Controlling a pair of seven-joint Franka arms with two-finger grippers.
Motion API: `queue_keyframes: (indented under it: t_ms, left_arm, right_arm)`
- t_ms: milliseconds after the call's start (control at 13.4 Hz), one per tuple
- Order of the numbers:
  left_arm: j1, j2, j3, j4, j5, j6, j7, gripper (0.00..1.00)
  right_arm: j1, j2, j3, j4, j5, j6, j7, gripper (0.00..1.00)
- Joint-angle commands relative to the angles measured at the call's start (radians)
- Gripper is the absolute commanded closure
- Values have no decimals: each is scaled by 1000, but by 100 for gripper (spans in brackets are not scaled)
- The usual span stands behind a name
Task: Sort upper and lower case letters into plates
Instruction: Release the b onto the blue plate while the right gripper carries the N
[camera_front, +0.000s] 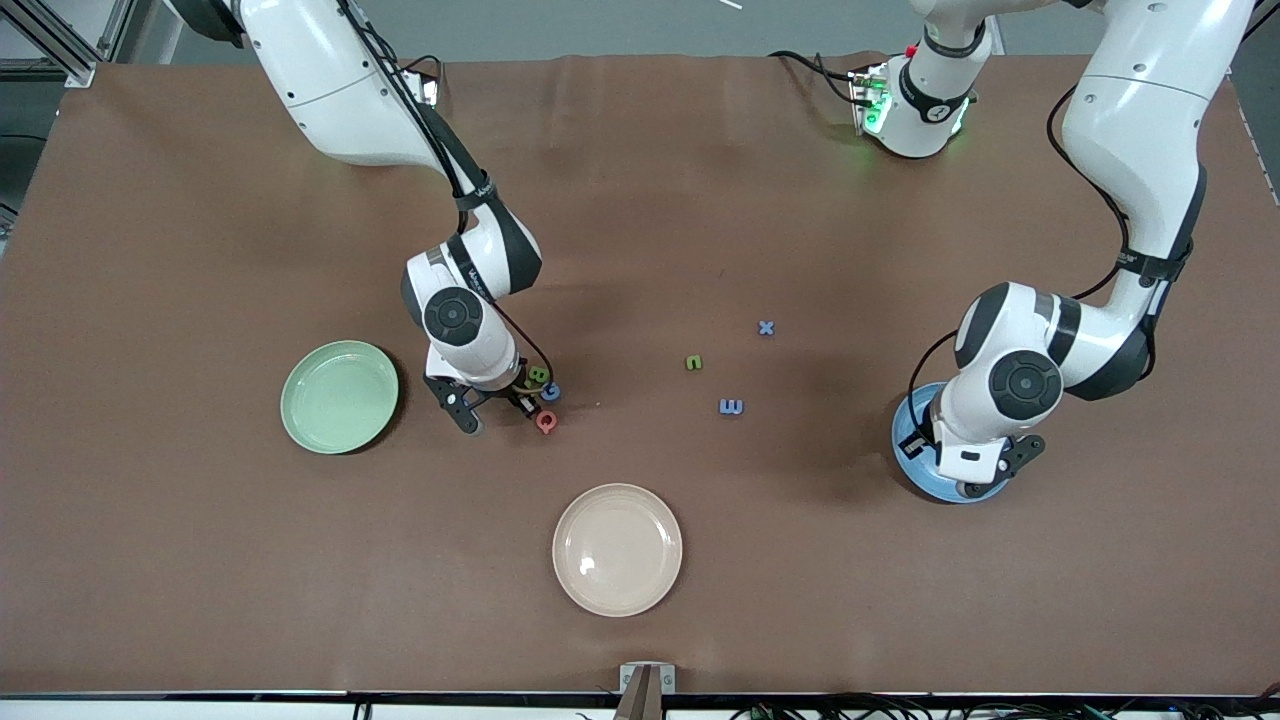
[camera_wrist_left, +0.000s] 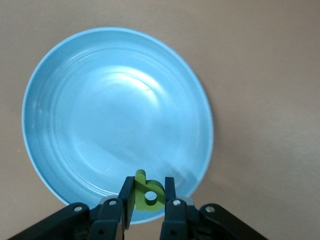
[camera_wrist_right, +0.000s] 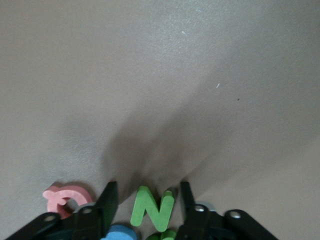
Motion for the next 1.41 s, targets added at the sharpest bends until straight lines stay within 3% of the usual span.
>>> queue_keyframes:
  t_ms: [0,74,223,298,521,818,1190,1339]
  left_arm:
    - [14,-3,-7,-28,13,-4,7,45]
    - [13,-3,-7,-30,13,-4,-5,0]
    - [3,-9,-12,-28,10,-7,-45,0]
    - [-4,-11,-18,-26,10,-9,-94,0]
    - [-52,-12,-46,-19,10,-9,-249,0]
    - [-168,9,-47,13,-1,2,-436,0]
    - [-282,66,-46,59,3,48,-659,1]
    - [-317,87,-46,56,-4,89,-701,4]
  right_arm:
    - [28,0,-7,-16,9,3,25,56]
    - [28,0,-7,-16,9,2,25,64]
    - [27,0,-7,-16,9,1,23,96]
    - [22,0,-9,-16,9,-7,15,100]
    - [-5,-22,-10,-13,8,-36,-32,100]
    - [-131,-163,-10,-39,8,-201,-292,100]
    - [-405,-387,-10,-275,8,-229,-794,99]
    - [-464,-436,-10,-332,8,-229,-873,99]
